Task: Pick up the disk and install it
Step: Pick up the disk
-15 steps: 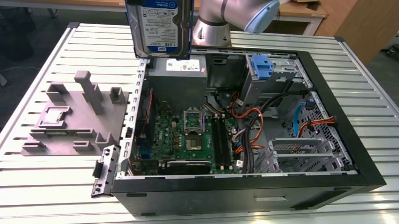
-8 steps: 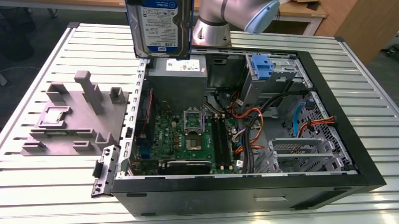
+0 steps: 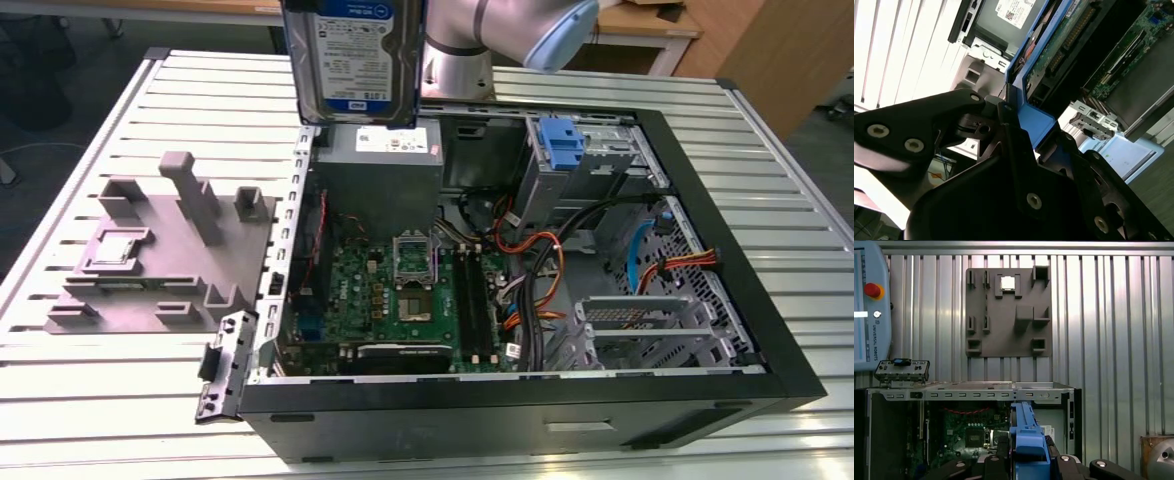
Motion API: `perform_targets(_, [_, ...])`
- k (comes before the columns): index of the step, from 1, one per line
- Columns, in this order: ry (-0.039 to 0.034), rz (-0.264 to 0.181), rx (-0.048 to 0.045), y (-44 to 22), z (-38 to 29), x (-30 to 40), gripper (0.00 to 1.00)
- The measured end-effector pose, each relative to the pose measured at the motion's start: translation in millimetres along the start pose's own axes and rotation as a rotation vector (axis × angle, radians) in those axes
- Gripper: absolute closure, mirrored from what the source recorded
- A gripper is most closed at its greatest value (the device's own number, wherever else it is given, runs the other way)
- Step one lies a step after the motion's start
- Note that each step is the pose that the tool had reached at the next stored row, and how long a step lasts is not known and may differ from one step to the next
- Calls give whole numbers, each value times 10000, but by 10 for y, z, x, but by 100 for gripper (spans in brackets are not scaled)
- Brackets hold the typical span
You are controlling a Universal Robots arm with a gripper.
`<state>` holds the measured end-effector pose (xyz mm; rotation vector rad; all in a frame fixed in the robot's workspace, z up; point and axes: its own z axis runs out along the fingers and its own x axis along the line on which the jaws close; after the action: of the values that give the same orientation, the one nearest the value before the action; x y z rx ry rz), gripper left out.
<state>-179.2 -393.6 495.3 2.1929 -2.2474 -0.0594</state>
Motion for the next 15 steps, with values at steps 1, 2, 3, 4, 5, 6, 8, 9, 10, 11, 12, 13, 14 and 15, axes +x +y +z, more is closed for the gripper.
perform_targets(1, [0,-1,0,-18,-1,0,63])
perform_targets(2, [0,-1,-1,-36,-1,-1,63])
perform_targets(3, [0,-1,-1,-47,-1,-1,63])
perform_targets(4, [0,-1,0,-53,-2,-1,63])
perform_targets(5, [0,-1,0,-57,-2,1,63])
perform_targets(6, [0,-1,0,-59,-2,7,63])
perform_targets(8, [0,-1,0,-63,-3,35,63])
perform_targets(9, [0,-1,0,-64,-3,51,63])
perform_targets(10, [1,-1,-1,-65,-4,68,63])
perform_targets(11, [2,-1,-1,-66,-5,87,63])
perform_targets(12, [0,-1,0,-67,-5,103,63])
perform_targets(13, [-1,-1,1,-67,-4,111,63])
perform_targets(14, [0,-2,0,-71,-5,114,63])
perform_targets(15, [0,-1,0,-79,-5,114,63])
